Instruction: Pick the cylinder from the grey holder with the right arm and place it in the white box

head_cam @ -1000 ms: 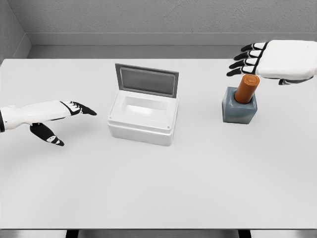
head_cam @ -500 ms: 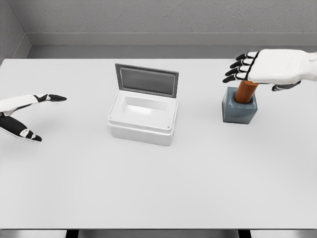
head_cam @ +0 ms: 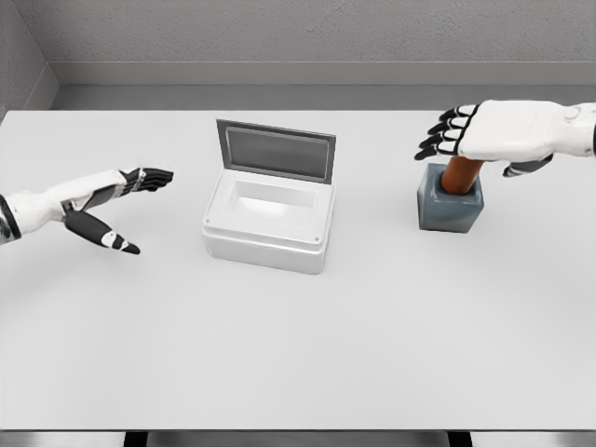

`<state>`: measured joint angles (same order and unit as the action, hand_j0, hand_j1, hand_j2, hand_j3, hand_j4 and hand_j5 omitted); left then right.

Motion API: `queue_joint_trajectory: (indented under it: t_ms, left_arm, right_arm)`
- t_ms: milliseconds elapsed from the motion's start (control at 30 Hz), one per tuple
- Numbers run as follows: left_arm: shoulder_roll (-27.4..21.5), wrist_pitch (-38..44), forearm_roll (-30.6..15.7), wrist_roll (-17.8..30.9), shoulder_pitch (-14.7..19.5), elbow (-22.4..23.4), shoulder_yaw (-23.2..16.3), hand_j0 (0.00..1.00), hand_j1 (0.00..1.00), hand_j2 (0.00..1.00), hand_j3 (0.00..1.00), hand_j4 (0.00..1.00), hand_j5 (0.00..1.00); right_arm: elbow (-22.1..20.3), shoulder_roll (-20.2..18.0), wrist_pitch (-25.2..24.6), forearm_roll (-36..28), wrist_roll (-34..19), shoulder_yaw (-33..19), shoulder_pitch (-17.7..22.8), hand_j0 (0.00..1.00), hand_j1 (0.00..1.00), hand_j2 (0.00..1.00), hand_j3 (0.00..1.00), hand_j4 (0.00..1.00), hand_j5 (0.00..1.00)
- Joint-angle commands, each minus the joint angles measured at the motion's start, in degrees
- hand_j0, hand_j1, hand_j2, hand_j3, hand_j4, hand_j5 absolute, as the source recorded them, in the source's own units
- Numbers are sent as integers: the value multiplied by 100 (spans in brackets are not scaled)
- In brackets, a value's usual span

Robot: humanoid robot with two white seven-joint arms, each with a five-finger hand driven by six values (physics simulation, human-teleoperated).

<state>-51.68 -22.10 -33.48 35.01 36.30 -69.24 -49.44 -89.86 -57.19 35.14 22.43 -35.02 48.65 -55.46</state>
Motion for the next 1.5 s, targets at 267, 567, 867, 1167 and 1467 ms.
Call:
queue_joint_trajectory:
  t_ms: [267, 567, 867, 1167, 1467]
  left_arm:
    - [475, 1313, -151, -1, 264, 508, 84, 100, 100, 100, 100, 100, 100]
    - [308, -172, -625, -1, 193, 667, 92, 100, 100, 100, 100, 100, 100]
    - [247, -251, -704, -1, 114, 755, 84, 100, 100, 100, 100, 100, 100]
    - [264, -207, -704, -1, 105, 798, 84, 100, 100, 100, 100, 100, 100]
    - [291, -243, -599, -1, 97, 763, 75, 100, 100, 100, 100, 100, 100]
  right_arm:
    - [452, 182, -14, -20, 2, -5, -35, 100, 100, 100, 100, 100, 100]
    - [680, 305, -14, 7, 2, 13, -18, 100, 100, 100, 100, 100, 100]
    - [935, 454, -14, 147, 2, 22, -18, 100, 100, 100, 100, 100, 100]
    - [1137, 560, -14, 165, 2, 180, -26, 100, 100, 100, 100, 100, 100]
    - [1181, 683, -14, 305, 2, 180, -35, 100, 100, 100, 100, 100, 100]
